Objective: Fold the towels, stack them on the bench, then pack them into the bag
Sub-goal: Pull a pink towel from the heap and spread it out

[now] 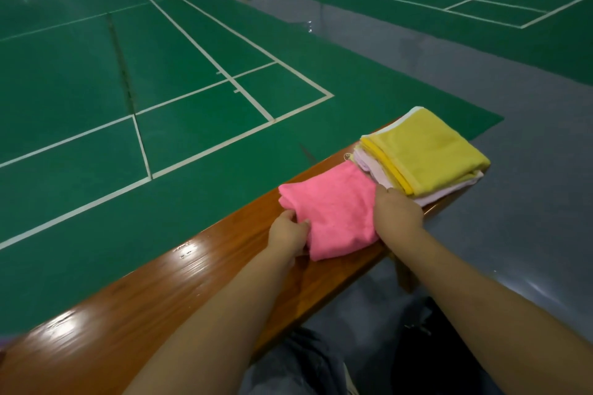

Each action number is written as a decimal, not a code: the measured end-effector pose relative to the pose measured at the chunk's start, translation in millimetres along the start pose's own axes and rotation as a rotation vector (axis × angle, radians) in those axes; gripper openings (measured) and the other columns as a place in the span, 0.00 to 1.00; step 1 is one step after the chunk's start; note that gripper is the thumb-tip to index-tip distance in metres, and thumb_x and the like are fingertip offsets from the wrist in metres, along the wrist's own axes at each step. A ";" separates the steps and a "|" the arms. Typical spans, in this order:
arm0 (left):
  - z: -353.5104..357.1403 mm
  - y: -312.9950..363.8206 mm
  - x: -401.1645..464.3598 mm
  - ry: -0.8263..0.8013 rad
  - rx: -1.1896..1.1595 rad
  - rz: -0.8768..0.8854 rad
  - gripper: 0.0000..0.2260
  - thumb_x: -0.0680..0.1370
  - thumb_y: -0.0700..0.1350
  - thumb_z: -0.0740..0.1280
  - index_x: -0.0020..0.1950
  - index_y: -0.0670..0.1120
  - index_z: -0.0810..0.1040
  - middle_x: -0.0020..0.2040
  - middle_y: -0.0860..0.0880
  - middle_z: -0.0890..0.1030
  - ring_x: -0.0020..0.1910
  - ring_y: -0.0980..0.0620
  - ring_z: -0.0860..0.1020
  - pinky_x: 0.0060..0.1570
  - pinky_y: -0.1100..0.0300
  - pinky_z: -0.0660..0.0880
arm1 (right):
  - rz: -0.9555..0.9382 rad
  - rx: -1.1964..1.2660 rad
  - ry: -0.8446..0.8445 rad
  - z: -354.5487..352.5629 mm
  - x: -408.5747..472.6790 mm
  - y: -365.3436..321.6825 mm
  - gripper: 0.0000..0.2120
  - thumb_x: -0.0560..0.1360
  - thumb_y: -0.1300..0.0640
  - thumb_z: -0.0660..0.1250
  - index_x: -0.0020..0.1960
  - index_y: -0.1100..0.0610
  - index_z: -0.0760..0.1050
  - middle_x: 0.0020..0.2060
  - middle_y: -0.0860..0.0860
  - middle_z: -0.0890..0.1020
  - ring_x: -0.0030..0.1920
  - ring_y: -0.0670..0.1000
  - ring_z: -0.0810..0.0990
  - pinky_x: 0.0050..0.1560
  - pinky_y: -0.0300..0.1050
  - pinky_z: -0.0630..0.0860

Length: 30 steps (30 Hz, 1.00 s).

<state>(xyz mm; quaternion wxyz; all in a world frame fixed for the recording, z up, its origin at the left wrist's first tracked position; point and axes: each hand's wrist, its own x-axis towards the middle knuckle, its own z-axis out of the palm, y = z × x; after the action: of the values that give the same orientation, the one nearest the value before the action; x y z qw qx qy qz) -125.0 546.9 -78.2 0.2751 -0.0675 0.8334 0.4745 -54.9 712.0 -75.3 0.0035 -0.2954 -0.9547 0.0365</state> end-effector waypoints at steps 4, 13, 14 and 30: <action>-12.2 -9.6 -14.7 -0.078 -0.063 -0.072 0.23 0.79 0.41 0.65 0.73 0.46 0.64 0.60 0.43 0.76 0.52 0.45 0.79 0.46 0.51 0.82 | -0.046 0.083 0.030 -13.4 -14.7 -8.0 0.17 0.78 0.62 0.57 0.66 0.59 0.68 0.60 0.56 0.74 0.59 0.56 0.75 0.55 0.50 0.73; -117.3 -84.7 -86.4 0.031 -0.376 0.001 0.14 0.80 0.41 0.64 0.66 0.46 0.69 0.48 0.45 0.79 0.40 0.50 0.80 0.41 0.55 0.78 | -0.364 0.719 -0.238 -38.7 -89.2 -108.1 0.19 0.78 0.56 0.64 0.67 0.56 0.71 0.57 0.52 0.78 0.55 0.51 0.77 0.53 0.42 0.71; -135.7 -99.5 -97.0 0.073 -0.400 0.007 0.14 0.80 0.41 0.64 0.66 0.45 0.68 0.49 0.44 0.78 0.40 0.50 0.79 0.43 0.53 0.78 | -0.402 0.726 -0.277 -37.9 -100.6 -123.9 0.18 0.78 0.55 0.64 0.67 0.55 0.71 0.57 0.52 0.78 0.56 0.51 0.77 0.53 0.42 0.72; -422.3 -316.0 -272.2 1.288 0.295 0.134 0.10 0.77 0.37 0.64 0.58 0.37 0.77 0.55 0.39 0.77 0.56 0.41 0.74 0.58 0.53 0.68 | -0.878 0.660 -0.659 -3.5 -295.3 -366.1 0.16 0.78 0.53 0.64 0.65 0.51 0.72 0.56 0.49 0.78 0.51 0.47 0.76 0.47 0.40 0.73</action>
<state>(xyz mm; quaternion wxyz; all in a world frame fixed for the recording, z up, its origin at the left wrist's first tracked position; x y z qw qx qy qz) 55.0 -14.1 -6.0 -0.3016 -0.2472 0.8900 0.2364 -17.5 244.4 -41.1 -0.1847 0.1663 -0.8763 0.4127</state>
